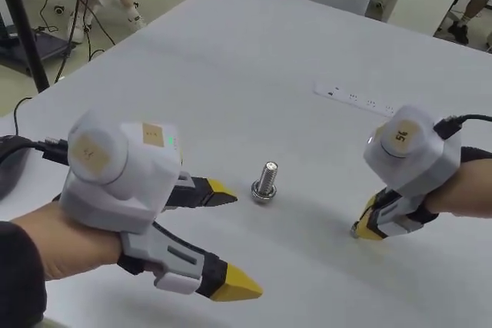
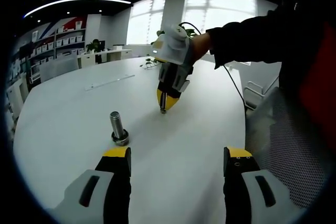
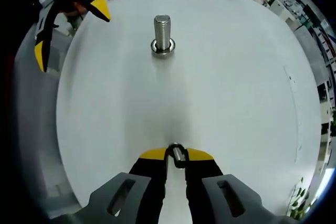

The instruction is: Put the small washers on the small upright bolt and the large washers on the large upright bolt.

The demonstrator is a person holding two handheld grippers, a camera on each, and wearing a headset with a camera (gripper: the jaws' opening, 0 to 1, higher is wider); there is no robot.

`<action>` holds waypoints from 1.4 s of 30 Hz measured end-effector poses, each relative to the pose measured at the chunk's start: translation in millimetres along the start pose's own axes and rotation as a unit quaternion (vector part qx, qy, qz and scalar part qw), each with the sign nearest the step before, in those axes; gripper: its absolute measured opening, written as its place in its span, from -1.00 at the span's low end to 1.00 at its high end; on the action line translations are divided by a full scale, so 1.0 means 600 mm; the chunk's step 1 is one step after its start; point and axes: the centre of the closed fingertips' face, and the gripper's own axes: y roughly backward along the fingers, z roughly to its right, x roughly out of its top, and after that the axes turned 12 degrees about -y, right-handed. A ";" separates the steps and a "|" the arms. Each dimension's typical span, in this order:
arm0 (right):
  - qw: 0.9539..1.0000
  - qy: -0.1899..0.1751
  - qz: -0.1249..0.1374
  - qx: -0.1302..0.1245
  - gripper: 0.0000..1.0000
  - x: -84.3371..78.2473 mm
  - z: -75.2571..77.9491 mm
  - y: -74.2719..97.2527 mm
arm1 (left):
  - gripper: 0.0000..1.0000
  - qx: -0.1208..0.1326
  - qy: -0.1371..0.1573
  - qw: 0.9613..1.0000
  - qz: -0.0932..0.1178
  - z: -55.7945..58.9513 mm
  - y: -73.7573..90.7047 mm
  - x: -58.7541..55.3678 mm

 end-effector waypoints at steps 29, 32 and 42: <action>1.000 0.002 -0.003 0.006 -0.61 -0.008 -0.004 -0.014 | 0.42 -0.002 0.001 1.000 -0.005 0.003 -0.002 -0.003; 1.000 -0.001 -0.003 0.005 -0.60 -0.009 -0.003 -0.013 | 0.42 -0.002 0.001 1.000 -0.005 0.003 -0.002 -0.004; 1.000 -0.011 0.006 0.007 -0.54 -0.011 -0.010 -0.013 | 0.42 -0.003 0.001 1.000 -0.006 0.003 -0.003 -0.005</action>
